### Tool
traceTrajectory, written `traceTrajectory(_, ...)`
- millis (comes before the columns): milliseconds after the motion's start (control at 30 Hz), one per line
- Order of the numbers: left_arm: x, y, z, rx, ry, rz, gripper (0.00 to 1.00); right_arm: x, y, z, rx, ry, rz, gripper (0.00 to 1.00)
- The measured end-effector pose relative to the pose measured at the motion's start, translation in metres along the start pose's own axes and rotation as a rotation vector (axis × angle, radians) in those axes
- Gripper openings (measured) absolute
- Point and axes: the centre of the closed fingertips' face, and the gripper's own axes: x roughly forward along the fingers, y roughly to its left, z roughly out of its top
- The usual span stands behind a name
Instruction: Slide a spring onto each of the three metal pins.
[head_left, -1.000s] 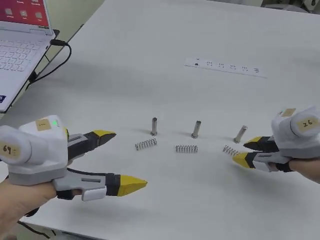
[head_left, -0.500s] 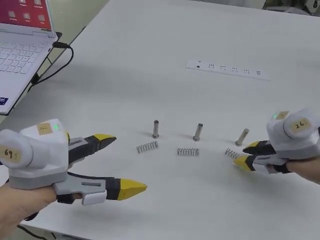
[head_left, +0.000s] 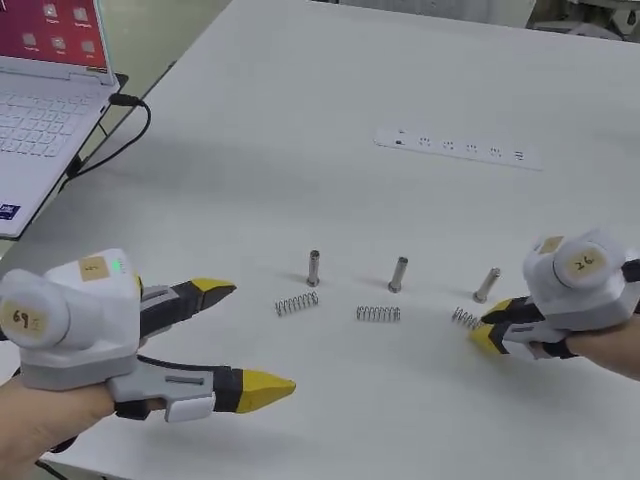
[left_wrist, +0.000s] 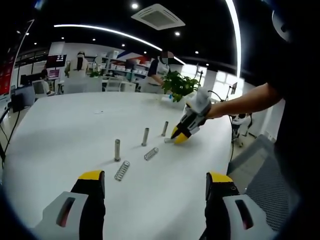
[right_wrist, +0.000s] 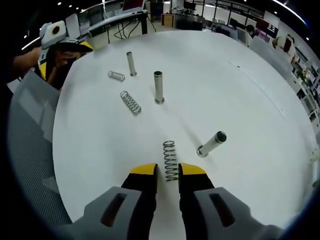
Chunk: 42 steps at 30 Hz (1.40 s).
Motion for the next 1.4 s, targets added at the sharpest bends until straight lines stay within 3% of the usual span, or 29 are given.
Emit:
traceTrajectory(167, 0.001, -0.001, 0.001, 0.003, 0.000, -0.003, 0.79, 0.002, 0.002, -0.002, -0.010, 0.014, 0.002, 0.09)
traceTrajectory(700, 0.005, -0.010, 0.003, 0.018, 0.002, -0.029, 0.78, -0.009, 0.008, 0.001, 0.002, -0.007, 0.004, 0.08)
traceTrajectory(1133, 0.014, -0.019, 0.012, 0.041, -0.002, -0.070, 0.77, -0.036, 0.019, 0.008, -0.002, -0.080, 0.003, 0.08)
traceTrajectory(1400, 0.019, -0.024, 0.012, 0.054, 0.009, -0.093, 0.76, -0.043, 0.031, 0.008, -0.036, -0.087, 0.015, 0.08)
